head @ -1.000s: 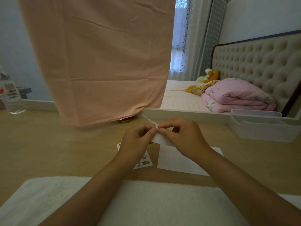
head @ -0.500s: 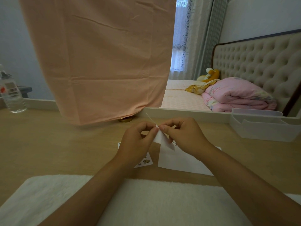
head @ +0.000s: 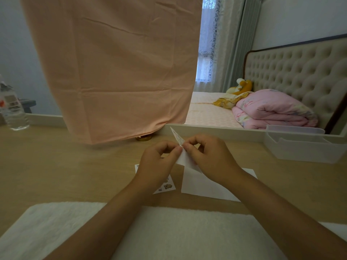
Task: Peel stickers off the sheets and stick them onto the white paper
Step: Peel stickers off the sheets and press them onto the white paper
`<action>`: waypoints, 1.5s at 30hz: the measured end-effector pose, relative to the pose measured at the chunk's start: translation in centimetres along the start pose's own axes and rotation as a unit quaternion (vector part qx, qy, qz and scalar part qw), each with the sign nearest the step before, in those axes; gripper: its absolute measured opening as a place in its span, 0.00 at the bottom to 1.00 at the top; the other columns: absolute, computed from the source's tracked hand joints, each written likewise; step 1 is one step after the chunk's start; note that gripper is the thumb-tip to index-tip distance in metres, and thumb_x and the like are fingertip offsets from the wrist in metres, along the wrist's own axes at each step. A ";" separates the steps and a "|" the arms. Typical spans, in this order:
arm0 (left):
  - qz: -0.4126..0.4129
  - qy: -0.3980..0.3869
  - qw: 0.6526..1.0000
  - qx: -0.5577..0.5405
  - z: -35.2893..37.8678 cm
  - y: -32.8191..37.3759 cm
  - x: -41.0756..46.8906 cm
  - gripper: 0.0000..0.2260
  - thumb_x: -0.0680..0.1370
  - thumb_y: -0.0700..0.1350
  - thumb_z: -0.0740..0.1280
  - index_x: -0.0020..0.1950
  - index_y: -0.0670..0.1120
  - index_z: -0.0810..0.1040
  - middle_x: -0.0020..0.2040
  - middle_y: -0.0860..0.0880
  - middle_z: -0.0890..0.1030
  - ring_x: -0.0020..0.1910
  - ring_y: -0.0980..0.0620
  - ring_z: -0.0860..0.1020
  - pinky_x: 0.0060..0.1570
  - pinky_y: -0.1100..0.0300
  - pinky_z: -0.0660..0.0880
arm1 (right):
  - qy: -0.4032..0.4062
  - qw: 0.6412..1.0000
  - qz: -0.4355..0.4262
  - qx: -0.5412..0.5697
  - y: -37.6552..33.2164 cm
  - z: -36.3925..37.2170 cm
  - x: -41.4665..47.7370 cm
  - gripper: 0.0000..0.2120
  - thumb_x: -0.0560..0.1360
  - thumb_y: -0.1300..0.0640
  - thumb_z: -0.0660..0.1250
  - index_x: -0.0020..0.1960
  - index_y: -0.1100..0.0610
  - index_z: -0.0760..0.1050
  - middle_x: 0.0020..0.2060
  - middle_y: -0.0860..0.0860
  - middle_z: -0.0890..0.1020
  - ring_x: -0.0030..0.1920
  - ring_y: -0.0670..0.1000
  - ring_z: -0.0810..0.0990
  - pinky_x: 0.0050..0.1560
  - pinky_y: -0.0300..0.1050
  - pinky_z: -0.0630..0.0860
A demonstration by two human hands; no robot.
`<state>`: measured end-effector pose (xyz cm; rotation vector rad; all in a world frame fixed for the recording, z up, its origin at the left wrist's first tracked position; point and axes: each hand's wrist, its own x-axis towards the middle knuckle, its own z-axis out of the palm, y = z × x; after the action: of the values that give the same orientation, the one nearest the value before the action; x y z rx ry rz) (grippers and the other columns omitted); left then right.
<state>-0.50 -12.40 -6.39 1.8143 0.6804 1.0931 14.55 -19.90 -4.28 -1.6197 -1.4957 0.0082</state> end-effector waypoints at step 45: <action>-0.060 0.029 0.995 -0.073 0.0 0.7 0.2 0.08 0.78 0.36 0.67 0.45 0.48 0.82 0.44 0.49 0.85 0.41 0.57 0.82 0.34 0.68 0.76 | -0.080 0.984 0.110 0.117 -1.4 -1.7 1.0 0.10 0.81 0.54 0.66 0.46 0.58 0.82 0.40 0.52 0.85 0.26 0.45 0.77 0.29 0.34 0.73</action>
<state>-0.45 -12.55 -5.70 1.6020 0.7165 1.0898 14.66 -20.32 -1.86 -1.6119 -1.3695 0.4321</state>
